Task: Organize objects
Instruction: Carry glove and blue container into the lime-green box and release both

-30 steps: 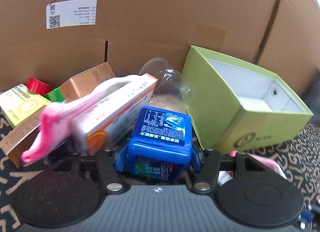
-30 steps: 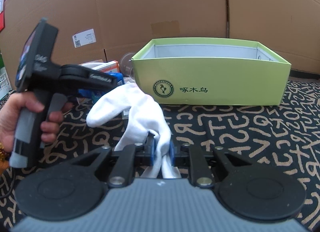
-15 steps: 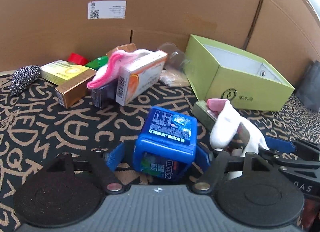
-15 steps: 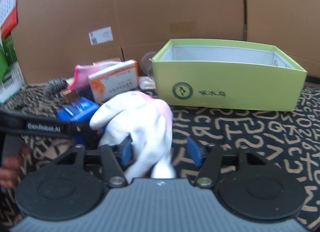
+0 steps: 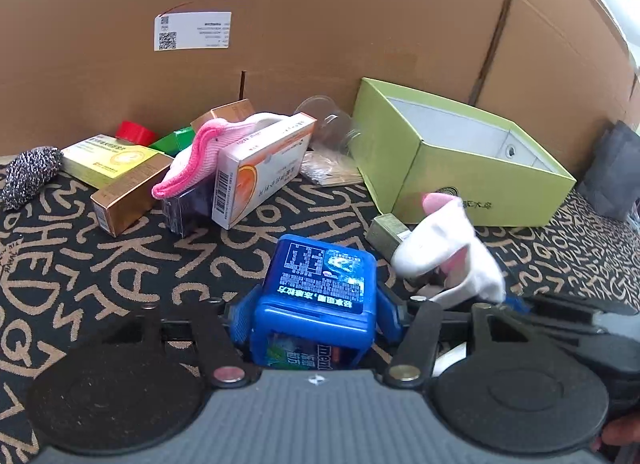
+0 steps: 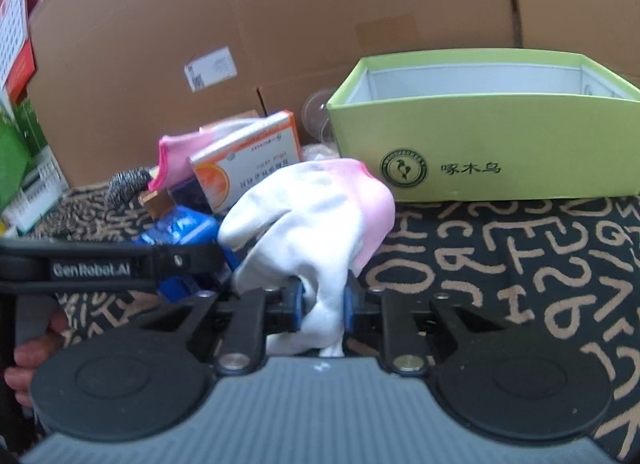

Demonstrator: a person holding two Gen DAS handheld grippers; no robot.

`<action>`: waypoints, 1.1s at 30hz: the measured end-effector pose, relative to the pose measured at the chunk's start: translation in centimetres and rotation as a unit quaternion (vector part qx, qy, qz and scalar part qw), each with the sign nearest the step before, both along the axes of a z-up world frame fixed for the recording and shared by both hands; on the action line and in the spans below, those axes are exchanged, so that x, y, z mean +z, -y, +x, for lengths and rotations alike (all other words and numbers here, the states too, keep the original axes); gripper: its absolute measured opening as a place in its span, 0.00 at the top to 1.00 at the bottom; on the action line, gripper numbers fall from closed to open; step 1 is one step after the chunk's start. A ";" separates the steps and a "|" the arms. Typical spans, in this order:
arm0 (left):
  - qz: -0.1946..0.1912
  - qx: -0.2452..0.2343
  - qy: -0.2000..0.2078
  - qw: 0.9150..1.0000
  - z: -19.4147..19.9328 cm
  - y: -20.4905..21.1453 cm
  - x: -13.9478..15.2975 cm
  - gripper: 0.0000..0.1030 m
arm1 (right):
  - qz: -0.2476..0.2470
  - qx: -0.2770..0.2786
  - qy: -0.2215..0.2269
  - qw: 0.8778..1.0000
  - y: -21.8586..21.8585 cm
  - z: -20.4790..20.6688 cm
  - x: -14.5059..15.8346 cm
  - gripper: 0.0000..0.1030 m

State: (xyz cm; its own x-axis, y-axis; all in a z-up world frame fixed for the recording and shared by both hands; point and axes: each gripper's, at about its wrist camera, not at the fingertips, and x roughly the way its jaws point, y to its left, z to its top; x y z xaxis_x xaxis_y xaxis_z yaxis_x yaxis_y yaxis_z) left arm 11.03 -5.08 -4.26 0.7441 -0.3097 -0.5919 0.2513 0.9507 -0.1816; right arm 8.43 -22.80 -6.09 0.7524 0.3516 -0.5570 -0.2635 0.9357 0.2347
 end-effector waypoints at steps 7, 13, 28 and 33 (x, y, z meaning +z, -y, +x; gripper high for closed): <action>-0.015 -0.010 0.022 1.000 -1.3 0.4 1.6 0.40 | -0.011 -0.016 0.062 0.998 1.0 -2.2 3.0 0.88; -0.034 -0.042 0.077 0.996 -2.3 1.2 5.8 0.40 | -0.008 -0.025 0.124 0.992 2.7 -3.1 6.9 0.88; -0.080 -0.117 0.133 0.981 4.6 9.8 13.4 0.40 | -0.096 -0.107 0.199 0.970 9.2 2.2 13.8 0.88; -0.090 -0.123 0.108 0.982 9.0 13.4 11.6 0.39 | -0.156 -0.128 0.170 0.965 10.7 6.6 12.1 0.88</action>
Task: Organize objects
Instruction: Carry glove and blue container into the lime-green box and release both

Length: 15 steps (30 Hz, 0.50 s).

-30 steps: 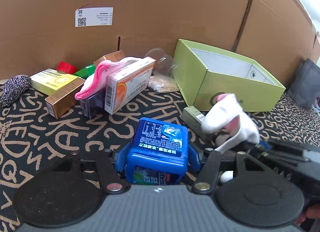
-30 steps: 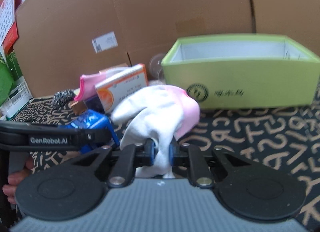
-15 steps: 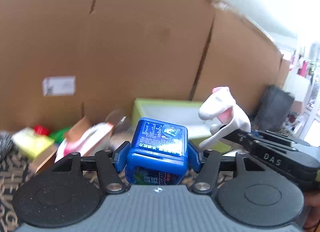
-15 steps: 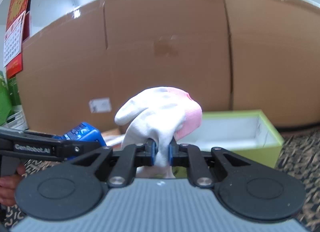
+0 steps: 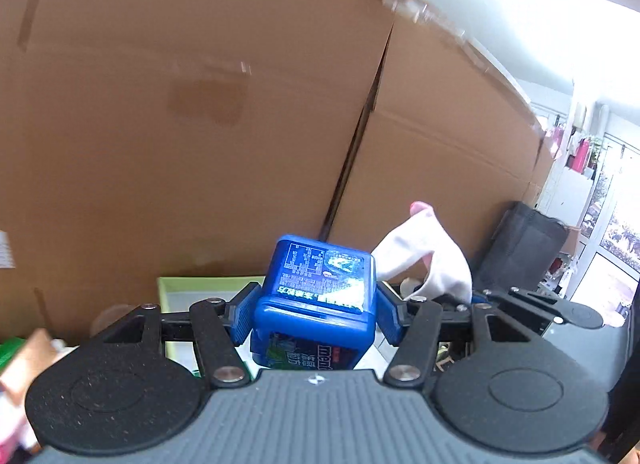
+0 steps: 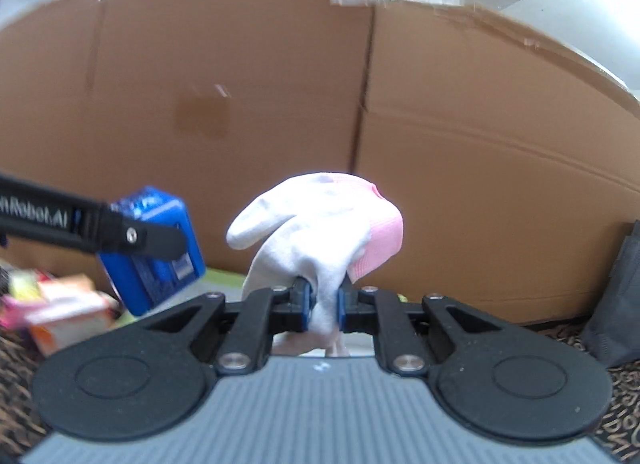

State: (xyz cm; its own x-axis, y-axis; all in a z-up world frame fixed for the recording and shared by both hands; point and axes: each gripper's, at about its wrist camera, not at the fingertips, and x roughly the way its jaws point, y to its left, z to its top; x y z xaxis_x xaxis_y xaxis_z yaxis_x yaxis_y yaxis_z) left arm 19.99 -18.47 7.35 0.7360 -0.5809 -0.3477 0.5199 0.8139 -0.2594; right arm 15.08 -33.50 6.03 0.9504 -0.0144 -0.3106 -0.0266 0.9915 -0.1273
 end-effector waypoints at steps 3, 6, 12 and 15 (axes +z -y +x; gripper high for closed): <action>0.015 0.001 -0.011 1.000 2.2 2.0 -1.9 0.39 | -0.008 -0.006 -0.043 0.999 1.4 3.0 -2.2 0.88; 0.035 0.003 -0.021 0.999 4.1 3.5 -3.8 0.39 | -0.004 -0.005 -0.076 0.997 2.5 5.2 -4.3 0.88; 0.047 0.005 -0.054 0.997 6.1 4.9 -6.0 0.40 | -0.007 0.004 -0.118 0.993 3.2 8.3 -6.9 0.88; 0.026 0.009 -0.056 0.998 6.1 5.1 -6.3 0.29 | -0.014 0.006 -0.140 0.990 3.2 9.2 -7.8 0.85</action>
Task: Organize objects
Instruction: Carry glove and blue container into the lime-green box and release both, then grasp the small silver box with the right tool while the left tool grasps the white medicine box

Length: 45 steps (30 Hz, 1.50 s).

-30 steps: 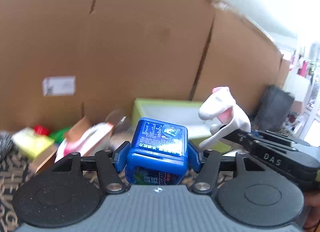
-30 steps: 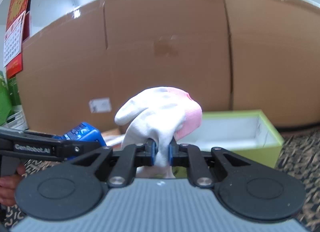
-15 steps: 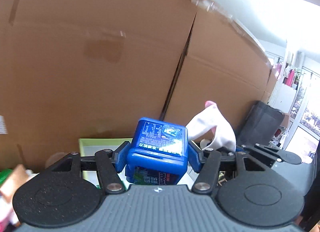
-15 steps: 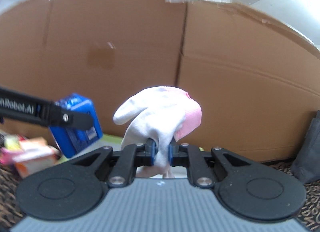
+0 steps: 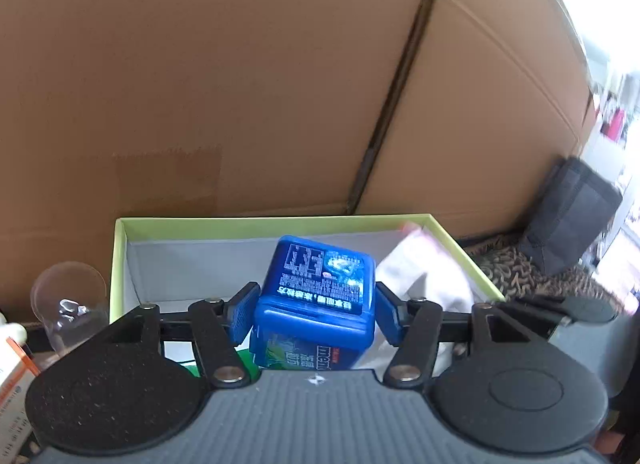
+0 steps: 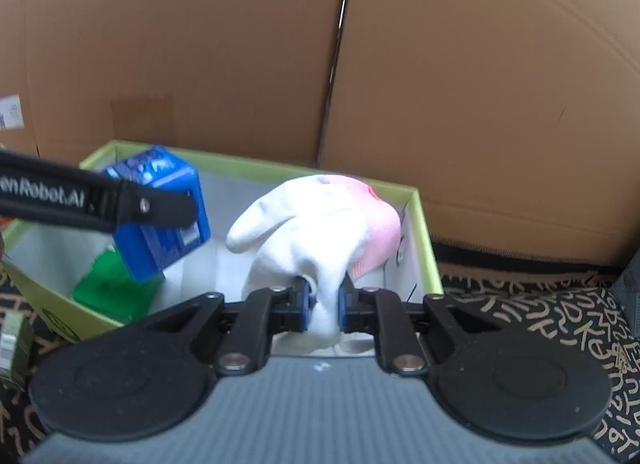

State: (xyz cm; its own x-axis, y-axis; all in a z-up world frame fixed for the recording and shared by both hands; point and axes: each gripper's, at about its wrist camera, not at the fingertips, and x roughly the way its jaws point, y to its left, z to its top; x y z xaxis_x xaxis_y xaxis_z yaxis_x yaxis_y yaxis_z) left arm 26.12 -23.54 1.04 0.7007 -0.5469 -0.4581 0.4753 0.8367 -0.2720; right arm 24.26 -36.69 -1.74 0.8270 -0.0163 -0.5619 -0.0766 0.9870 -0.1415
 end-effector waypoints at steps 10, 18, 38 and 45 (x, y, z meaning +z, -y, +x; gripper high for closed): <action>-0.017 -0.001 0.047 0.999 -3.4 -1.5 1.6 0.05 | 0.038 -0.022 0.066 0.997 0.5 -3.3 0.7 0.02; -0.017 0.007 0.043 0.999 -6.1 -4.6 1.7 0.05 | 0.046 -0.023 0.074 0.996 -1.0 -6.6 1.7 0.00; -0.030 0.104 0.016 0.994 -16.1 -17.8 -1.9 0.05 | 0.118 0.067 0.043 0.990 -10.5 -17.3 -0.9 0.00; -0.023 0.137 0.014 0.990 -14.3 -20.9 -3.7 0.05 | 0.126 0.072 -0.005 0.989 -13.2 -16.5 -3.5 0.00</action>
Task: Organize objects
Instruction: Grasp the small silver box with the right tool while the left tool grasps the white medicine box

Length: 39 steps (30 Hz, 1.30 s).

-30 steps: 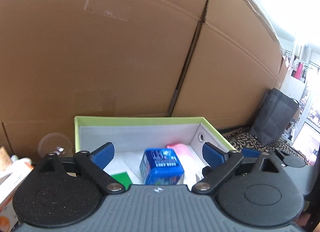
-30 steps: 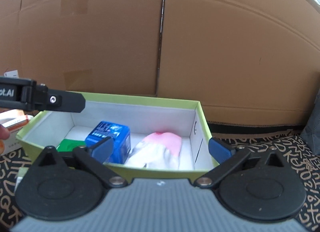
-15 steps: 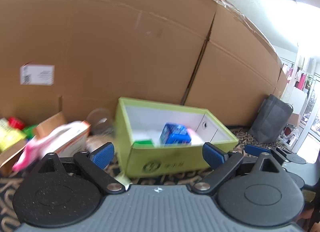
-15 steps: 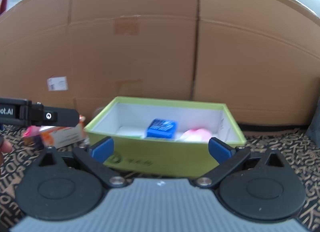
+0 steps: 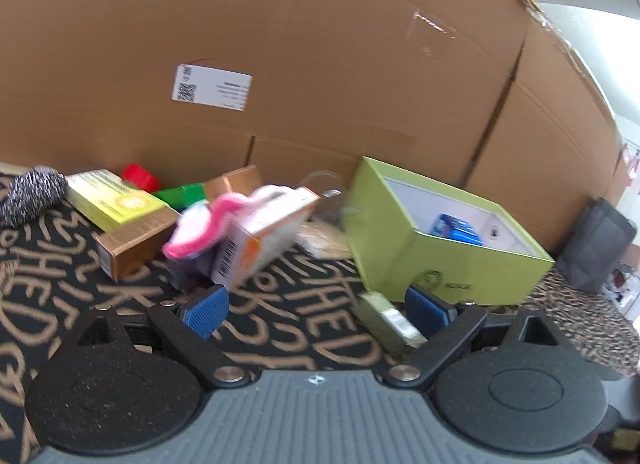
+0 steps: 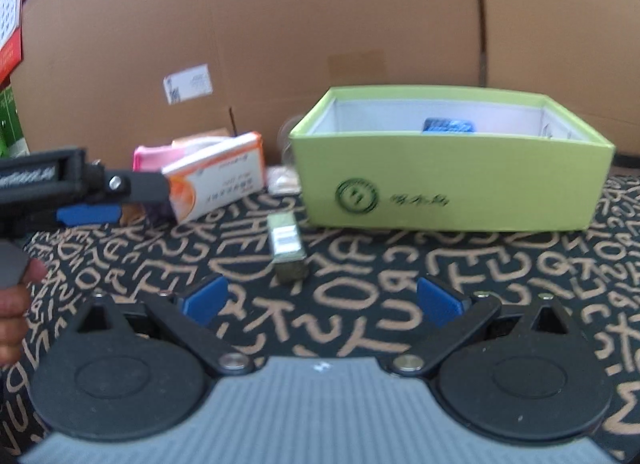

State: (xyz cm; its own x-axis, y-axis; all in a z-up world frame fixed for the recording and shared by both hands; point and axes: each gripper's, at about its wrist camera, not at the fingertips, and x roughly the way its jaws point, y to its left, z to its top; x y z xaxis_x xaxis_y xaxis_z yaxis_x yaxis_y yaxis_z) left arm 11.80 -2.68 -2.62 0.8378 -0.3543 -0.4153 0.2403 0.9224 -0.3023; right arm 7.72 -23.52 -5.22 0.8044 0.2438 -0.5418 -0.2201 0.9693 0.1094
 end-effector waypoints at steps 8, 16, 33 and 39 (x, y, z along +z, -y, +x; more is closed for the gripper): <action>0.050 -0.004 0.032 0.998 4.3 -0.1 -0.6 0.07 | -0.005 0.012 -0.004 1.000 -1.4 0.4 -0.2 0.00; 0.068 -0.029 0.041 0.996 6.7 0.9 -0.6 0.20 | -0.006 0.007 -0.009 1.000 -1.5 1.3 -0.4 0.00; 0.110 -0.075 0.031 0.991 1.3 0.4 -0.6 0.69 | -0.036 0.045 -0.025 0.998 -3.3 3.6 -1.3 0.78; 0.094 -0.095 0.028 0.991 -4.5 -0.4 -0.7 0.60 | -0.079 0.083 -0.030 0.993 -3.0 -1.6 -0.8 0.78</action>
